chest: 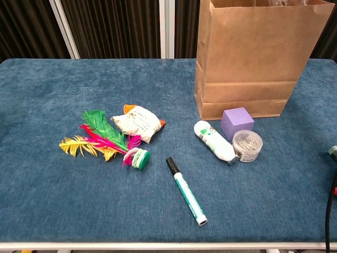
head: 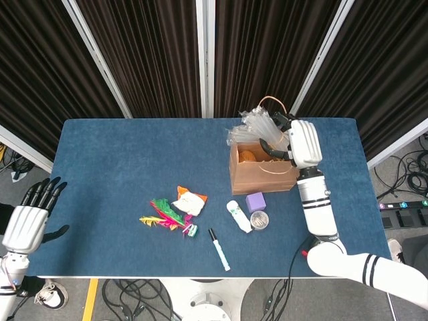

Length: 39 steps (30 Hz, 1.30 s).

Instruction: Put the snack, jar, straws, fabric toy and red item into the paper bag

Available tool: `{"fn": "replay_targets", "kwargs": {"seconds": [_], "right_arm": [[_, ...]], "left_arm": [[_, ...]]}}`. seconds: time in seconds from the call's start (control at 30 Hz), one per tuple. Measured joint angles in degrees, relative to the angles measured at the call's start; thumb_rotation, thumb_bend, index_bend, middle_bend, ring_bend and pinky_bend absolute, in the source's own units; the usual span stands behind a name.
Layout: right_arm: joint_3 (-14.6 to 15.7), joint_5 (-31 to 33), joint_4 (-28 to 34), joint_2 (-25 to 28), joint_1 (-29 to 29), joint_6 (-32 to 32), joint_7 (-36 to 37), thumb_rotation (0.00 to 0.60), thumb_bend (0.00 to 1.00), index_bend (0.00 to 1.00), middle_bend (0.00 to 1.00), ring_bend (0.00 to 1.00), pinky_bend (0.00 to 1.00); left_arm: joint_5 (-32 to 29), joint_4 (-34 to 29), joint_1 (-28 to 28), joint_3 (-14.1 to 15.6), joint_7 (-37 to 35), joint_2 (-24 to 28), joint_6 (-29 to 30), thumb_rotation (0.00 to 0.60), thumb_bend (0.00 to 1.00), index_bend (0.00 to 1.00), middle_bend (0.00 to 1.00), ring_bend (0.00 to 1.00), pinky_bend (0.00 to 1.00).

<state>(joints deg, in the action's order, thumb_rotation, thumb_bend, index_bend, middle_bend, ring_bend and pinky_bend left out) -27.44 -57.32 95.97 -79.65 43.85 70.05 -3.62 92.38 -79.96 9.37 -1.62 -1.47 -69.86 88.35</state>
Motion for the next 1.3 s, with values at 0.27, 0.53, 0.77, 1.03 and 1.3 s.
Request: {"fn": "replay_targets", "kwargs": {"seconds": [0.27, 0.53, 0.77, 1.03, 1.3], "right_arm": [[1.8, -0.68, -1.08, 2.01, 0.11, -7.33, 3.52, 0.6, 0.0, 0.14, 0.24, 0.06, 0.14], [2.01, -4.97, -0.97, 4.16, -0.74, -7.23, 8.0, 0.6, 0.0, 0.11, 0.22, 0.05, 0.12], [0.18, -10.39, 2.73, 6.62, -1.92, -2.18, 9.5, 0.6, 0.0, 0.11, 0.22, 0.05, 0.12], [-2.54, -19.3, 13.4, 12.47, -3.97, 5.3, 8.15, 0.6, 0.0, 0.12, 0.24, 0.08, 0.13], [2.92, -31.13, 22.56, 17.29, -6.39, 5.38, 5.57, 0.6, 0.0, 0.18, 0.24, 0.12, 0.17]], "left_arm": [[-0.55, 0.02, -0.18, -0.11, 0.1, 0.19, -0.12, 0.6, 0.1, 0.11, 0.16, 0.01, 0.13], [-0.59, -0.1, -0.02, -0.14, -0.13, 0.14, -0.43, 0.6, 0.1, 0.11, 0.16, 0.01, 0.13], [-0.44, -0.37, -0.05, -0.19, -0.13, 0.13, -0.19, 0.6, 0.1, 0.11, 0.16, 0.01, 0.13], [-0.11, -1.21, 0.11, -0.33, 0.0, 0.1, 0.03, 0.6, 0.1, 0.11, 0.16, 0.01, 0.13], [-0.12, -1.48, -0.19, -0.24, 0.62, 0.02, 0.36, 0.6, 0.1, 0.11, 0.16, 0.01, 0.13]]}}
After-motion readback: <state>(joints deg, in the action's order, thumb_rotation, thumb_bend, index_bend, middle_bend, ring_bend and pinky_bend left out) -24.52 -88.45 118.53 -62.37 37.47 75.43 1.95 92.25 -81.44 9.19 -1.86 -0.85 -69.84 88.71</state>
